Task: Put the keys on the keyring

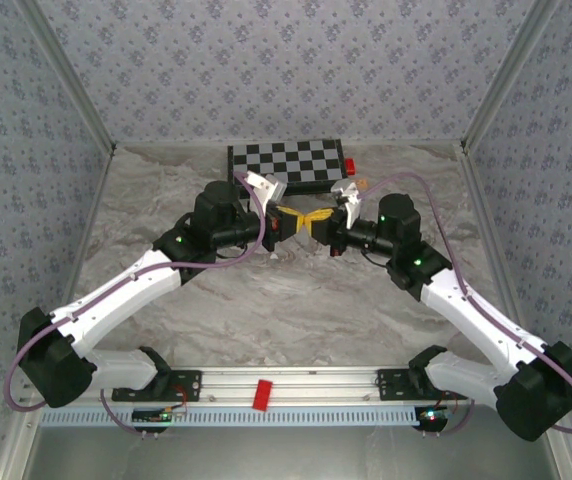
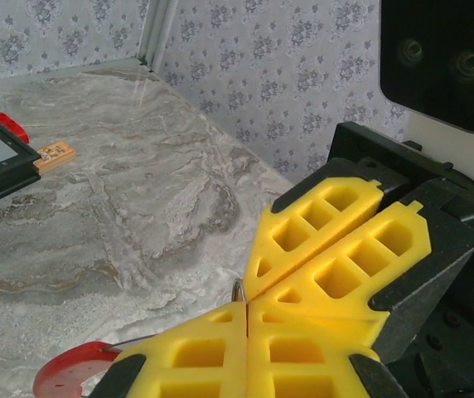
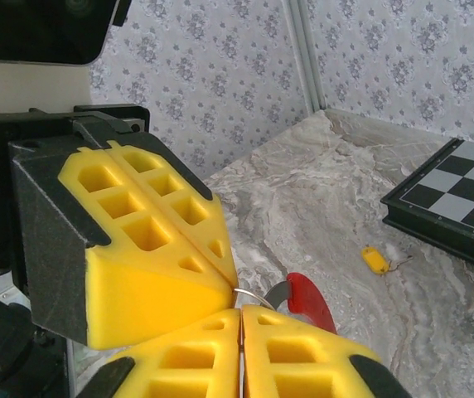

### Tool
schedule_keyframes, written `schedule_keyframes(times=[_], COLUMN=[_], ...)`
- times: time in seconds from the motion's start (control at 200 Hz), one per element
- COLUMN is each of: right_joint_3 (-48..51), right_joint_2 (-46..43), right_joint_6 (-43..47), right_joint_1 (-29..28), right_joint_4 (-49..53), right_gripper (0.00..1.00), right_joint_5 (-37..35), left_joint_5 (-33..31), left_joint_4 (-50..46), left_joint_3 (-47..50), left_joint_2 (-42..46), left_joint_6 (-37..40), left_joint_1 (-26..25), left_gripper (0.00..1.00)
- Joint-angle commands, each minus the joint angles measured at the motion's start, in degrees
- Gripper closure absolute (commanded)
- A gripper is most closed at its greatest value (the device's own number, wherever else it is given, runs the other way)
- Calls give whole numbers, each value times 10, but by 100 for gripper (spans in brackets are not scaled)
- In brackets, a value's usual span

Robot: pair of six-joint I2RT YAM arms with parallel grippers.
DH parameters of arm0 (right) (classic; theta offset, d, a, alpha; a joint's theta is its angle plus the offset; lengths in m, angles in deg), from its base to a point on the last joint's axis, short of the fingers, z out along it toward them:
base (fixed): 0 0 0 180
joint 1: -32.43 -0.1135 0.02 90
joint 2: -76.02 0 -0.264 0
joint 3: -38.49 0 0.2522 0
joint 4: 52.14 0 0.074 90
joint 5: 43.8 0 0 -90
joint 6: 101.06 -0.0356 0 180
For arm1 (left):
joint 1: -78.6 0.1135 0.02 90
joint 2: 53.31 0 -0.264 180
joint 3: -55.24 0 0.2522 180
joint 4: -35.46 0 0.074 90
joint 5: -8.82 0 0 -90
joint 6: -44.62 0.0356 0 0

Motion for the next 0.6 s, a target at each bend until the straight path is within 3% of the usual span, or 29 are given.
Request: schedule_keyframes(times=[0.0, 0.595], right_joint_3=[1, 3], right_joint_2=[-16, -14], right_joint_6=[-24, -22], right_joint_1=[12, 20], right_joint_4=[-25, -21], right_gripper=[87, 86], right_joint_5=[24, 38], left_joint_5=[21, 43], left_joint_4=[20, 30], left_joint_3=[-17, -19], left_joint_2=[10, 4], left_joint_6=[17, 11], left_joint_1=[-3, -1], left_gripper=[100, 100])
